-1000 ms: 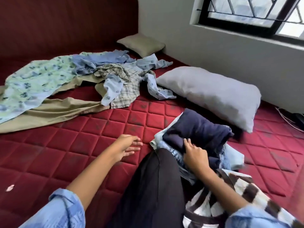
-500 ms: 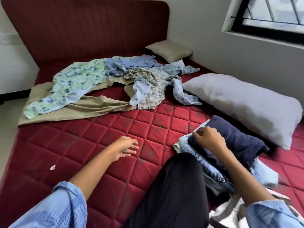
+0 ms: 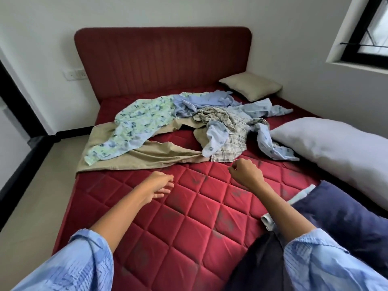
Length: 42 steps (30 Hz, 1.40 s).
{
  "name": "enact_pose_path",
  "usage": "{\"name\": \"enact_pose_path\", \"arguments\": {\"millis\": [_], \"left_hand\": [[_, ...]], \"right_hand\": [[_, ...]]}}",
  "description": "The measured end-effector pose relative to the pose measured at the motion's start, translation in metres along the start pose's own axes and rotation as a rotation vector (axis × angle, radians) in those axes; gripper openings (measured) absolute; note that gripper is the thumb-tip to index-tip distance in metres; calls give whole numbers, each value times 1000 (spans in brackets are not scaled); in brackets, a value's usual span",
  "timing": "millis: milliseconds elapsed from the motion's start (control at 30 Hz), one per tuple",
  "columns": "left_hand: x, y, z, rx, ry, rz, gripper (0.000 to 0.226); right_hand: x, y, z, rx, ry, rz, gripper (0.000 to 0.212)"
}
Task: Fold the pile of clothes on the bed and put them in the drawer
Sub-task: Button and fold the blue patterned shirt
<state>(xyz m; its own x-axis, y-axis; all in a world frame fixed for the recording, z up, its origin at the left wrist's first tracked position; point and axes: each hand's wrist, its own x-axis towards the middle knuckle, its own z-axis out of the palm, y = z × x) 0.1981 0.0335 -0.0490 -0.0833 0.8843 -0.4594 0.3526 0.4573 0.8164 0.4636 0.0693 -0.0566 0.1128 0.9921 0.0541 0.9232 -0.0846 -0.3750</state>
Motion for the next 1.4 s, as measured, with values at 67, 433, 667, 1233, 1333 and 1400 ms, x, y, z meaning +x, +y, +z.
{"name": "enact_pose_path", "arguments": {"millis": [67,433,667,1233,1333,1400], "left_hand": [[13,2,-8,77,45,-15,16],[158,32,-19,475,152,35,62],[259,13,-8,851,188,208,87],[224,29,-59,851,-17,129,72],[190,68,-83,758,48,171,73],[161,95,-93,641,76,212,76]], "right_hand": [[19,-8,5,-24,-25,-2,27],[163,-13,76,258,-202,263,41],[258,-28,130,1172,-175,625,46],[313,-142,-180,862,12,180,31],[265,-178,-276,947,220,-7,31],[225,-204,-336,823,304,-179,37]]}}
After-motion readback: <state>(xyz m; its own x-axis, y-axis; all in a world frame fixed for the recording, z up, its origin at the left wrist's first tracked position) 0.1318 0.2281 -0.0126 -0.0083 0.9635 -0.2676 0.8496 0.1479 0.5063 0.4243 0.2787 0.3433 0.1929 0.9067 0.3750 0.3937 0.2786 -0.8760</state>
